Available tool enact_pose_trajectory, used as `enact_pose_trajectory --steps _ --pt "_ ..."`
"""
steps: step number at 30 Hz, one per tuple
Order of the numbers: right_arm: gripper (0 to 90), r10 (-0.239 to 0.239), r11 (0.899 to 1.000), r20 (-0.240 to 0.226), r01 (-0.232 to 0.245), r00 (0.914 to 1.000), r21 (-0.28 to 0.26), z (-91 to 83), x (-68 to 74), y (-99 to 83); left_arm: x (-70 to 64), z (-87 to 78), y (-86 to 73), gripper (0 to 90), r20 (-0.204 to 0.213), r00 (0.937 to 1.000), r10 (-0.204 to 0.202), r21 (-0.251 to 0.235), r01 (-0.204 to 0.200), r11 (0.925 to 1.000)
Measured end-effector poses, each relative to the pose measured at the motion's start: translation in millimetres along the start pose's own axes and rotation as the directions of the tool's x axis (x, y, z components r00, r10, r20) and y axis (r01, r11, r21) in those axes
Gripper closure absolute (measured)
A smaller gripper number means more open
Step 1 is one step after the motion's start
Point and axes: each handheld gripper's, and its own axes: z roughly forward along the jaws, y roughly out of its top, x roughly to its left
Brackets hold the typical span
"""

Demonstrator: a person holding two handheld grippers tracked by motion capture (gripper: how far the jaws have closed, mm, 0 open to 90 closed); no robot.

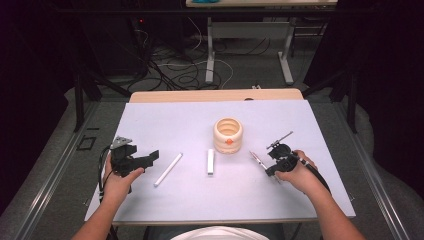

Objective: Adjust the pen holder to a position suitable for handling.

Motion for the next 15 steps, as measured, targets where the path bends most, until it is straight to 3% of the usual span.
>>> enact_pose_trajectory --steps 4,7,8,9,10,11,15 --pt "79.5 -0.013 1.000 0.029 0.013 0.9995 -0.011 -2.7 -0.7 0.7 0.4 -0.2 0.2 4.7 -0.001 1.0000 0.007 0.001 -0.007 1.0000" --pt "79.5 -0.015 0.997 0.019 0.016 0.9997 -0.078 -3.3 -0.5 0.8 0.0 -0.1 0.1 4.7 0.000 1.0000 0.000 0.000 0.000 1.0000" --pt "79.5 -0.008 0.998 0.027 0.010 0.9996 -0.060 -6.6 0.6 1.5 0.0 0.0 0.0 4.7 0.000 1.0000 -0.001 -0.001 0.001 1.0000" --pt "79.5 -0.003 0.989 0.013 0.005 0.9999 -0.149 -2.8 0.4 0.1 0.0 0.1 0.1 4.7 0.001 1.0000 0.000 -0.002 0.000 1.0000" --pt "79.5 -0.029 1.000 0.049 0.029 0.9984 -0.006 -14.6 0.4 4.1 0.0 0.1 0.1 4.7 0.001 1.0000 0.000 -0.002 0.000 1.0000" --pt "79.5 -0.007 0.995 0.041 0.011 0.9991 -0.104 -9.9 2.2 2.6 0.4 -0.1 0.3 4.7 0.000 1.0000 0.008 -0.001 -0.008 1.0000" --pt "79.5 -0.024 0.986 0.052 0.032 0.9984 -0.163 -14.1 5.9 4.4 0.3 -0.5 0.4 4.6 0.000 1.0000 0.009 0.007 -0.009 0.9999"
